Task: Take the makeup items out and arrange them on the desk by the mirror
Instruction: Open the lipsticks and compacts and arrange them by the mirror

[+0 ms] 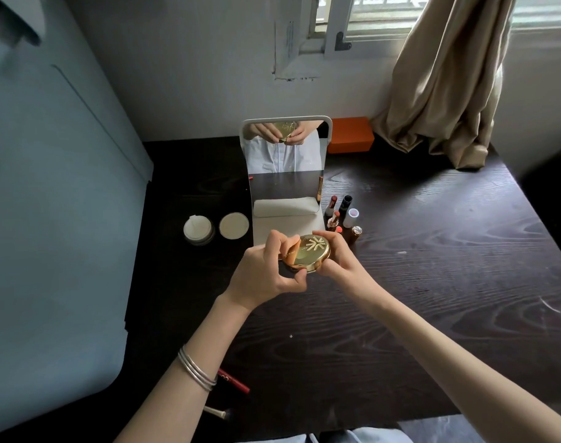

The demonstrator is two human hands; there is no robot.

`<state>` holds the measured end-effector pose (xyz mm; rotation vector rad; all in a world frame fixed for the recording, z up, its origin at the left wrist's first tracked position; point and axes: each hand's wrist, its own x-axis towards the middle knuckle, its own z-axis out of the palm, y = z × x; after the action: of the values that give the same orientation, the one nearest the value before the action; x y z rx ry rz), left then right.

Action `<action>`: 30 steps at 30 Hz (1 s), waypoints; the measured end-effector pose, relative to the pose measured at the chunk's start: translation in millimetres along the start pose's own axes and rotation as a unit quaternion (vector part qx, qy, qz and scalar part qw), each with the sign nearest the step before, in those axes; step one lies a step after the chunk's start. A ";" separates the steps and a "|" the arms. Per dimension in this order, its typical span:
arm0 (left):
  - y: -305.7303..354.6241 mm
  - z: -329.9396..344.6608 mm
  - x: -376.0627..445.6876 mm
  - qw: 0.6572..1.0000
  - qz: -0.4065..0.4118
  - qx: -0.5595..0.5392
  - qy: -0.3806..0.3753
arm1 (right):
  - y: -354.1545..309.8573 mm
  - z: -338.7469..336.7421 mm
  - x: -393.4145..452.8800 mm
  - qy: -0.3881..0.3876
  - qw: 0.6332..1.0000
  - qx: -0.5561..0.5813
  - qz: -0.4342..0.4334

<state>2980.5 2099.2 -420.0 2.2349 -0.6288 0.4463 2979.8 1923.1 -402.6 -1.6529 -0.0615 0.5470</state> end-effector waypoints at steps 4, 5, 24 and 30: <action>-1.9 -1.7 3.0 0.997 0.055 0.047 -0.007 | 5.3 2.0 -1.2 -0.001 1.000 0.002 0.005; -2.4 -1.8 4.0 0.997 0.062 0.052 -0.010 | 7.0 2.3 -1.1 0.002 1.000 0.002 0.006; -4.9 3.7 -9.5 0.987 -0.126 -0.076 -0.064 | 20.6 4.0 -0.4 0.015 0.999 0.043 0.005; -0.9 13.1 -17.3 0.867 -0.322 -0.377 -0.049 | 29.9 -1.2 -5.7 0.016 0.997 0.064 -0.037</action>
<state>2968.4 2095.1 -437.6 1.5664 -0.0369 -0.2357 2967.1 1914.9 -429.1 -1.5285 -0.0642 0.4588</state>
